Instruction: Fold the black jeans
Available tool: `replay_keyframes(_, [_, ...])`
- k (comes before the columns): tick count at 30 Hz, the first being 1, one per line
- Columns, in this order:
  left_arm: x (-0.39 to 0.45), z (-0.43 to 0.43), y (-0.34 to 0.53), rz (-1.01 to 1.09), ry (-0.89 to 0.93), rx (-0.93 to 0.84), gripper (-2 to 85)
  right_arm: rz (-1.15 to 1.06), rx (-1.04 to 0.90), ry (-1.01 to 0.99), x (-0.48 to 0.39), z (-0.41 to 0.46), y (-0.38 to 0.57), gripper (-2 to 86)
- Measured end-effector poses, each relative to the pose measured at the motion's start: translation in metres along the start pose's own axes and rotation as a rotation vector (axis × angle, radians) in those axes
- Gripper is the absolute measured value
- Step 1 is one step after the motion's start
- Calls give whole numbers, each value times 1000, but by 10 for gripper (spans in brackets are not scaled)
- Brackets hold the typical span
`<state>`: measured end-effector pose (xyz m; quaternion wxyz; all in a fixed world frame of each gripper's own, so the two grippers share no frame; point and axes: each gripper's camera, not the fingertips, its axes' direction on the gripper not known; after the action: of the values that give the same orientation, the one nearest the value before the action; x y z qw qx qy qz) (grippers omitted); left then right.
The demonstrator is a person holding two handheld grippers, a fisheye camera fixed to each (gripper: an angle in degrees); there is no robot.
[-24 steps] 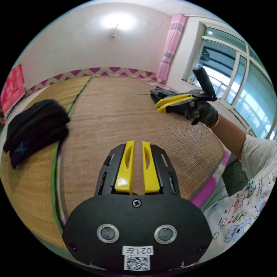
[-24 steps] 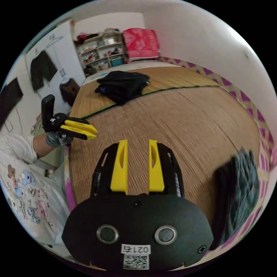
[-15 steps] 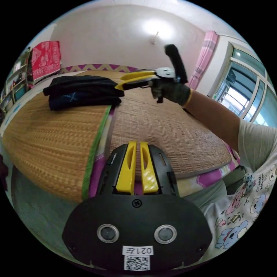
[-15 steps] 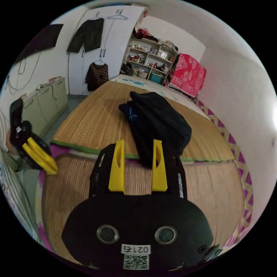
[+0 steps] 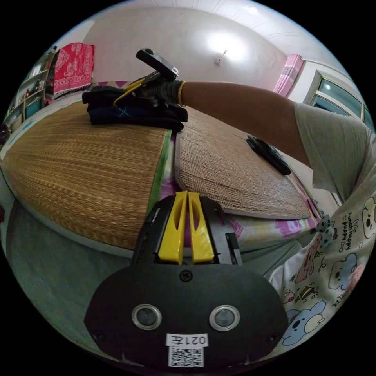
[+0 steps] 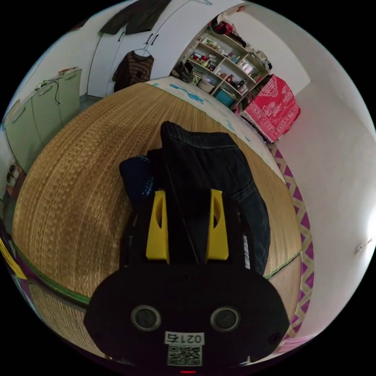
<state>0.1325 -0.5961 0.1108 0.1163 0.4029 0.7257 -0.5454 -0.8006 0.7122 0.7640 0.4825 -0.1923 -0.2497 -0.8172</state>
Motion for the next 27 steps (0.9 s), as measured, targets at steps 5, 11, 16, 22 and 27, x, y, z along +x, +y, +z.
replay_keyframes(5, [-9,-24,8,1,-14,18,-10,15,-22,16,0,-1,-11,56])
replay_keyframes(11, [-9,-42,8,-8,25,38,-10,338,138,-183,76,-65,21,45])
replay_keyframes(16, [2,-37,-1,25,77,4,-9,478,182,-164,125,-147,89,39])
replay_keyframes(22, [45,11,-21,118,293,-83,-8,583,124,-136,109,-259,227,38])
replay_keyframes(27, [79,52,-32,110,542,-171,-4,684,-186,-197,19,-305,316,40])
